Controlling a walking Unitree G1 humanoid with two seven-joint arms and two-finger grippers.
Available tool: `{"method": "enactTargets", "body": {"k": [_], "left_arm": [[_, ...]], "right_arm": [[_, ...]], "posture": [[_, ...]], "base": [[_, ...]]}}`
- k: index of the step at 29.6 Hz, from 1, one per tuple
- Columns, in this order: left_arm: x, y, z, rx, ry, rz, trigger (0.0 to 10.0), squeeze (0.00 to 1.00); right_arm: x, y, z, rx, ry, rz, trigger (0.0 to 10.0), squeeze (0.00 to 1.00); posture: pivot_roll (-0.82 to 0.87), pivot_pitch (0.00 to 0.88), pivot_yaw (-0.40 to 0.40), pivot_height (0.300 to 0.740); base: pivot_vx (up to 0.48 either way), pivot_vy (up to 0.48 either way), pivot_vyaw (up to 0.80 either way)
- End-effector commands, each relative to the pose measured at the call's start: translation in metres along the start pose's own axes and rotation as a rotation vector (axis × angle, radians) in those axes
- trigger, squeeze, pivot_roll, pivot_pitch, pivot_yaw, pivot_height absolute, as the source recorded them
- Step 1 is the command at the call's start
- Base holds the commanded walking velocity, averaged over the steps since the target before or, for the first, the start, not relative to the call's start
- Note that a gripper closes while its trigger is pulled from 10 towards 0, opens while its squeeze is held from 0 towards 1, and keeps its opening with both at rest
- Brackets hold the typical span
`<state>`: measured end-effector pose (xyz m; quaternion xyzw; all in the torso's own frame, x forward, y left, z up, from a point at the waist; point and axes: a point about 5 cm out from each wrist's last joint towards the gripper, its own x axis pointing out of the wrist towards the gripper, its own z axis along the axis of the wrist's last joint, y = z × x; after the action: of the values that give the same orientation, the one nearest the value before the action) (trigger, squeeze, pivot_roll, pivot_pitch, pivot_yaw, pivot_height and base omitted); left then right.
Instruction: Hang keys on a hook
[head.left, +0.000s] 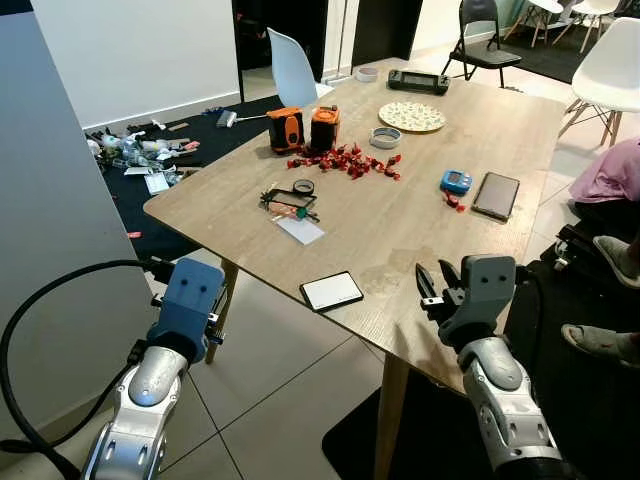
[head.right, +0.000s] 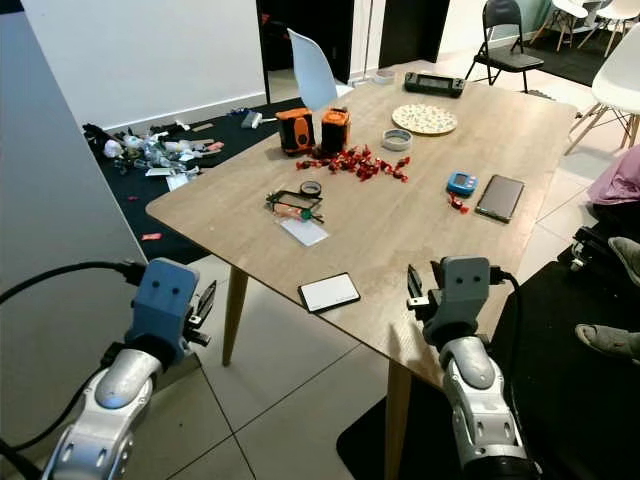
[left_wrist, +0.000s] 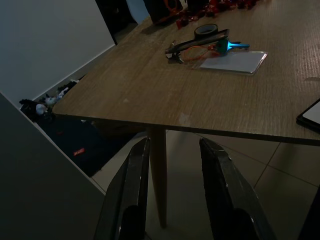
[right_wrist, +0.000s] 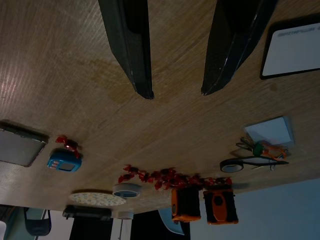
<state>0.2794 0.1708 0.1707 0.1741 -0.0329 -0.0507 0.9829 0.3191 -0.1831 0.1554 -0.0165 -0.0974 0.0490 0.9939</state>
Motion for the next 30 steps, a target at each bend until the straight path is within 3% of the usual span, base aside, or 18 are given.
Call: {"method": "enactTargets", "body": {"k": [1, 14, 30], "left_arm": [[0.0013, -0.0041, -0.0026, -0.008, 0.008, -0.004, 10.0, 0.0], [0.0025, -0.0057, -0.0025, -0.014, 0.006, -0.004, 10.0, 0.0], [0.0019, -0.0069, -0.0039, -0.013, 0.008, -0.006, 10.0, 0.0]], "right_arm": [[0.0, 0.0011, -0.0029, 0.008, 0.003, 0.007, 10.0, 0.0], [0.0024, 0.0017, -0.0043, 0.021, 0.003, 0.008, 10.0, 0.0], [0.0031, 0.0013, -0.0057, 0.027, 0.006, 0.012, 10.0, 0.0]], "posture": [[0.11, 0.15, -0.022, 0.74], [0.11, 0.146, -0.023, 0.74], [0.11, 0.139, -0.026, 0.74]], "base": [[0.0, 0.0, 0.0], [0.0, 0.0, 0.0], [0.0, 0.0, -0.71]]}}
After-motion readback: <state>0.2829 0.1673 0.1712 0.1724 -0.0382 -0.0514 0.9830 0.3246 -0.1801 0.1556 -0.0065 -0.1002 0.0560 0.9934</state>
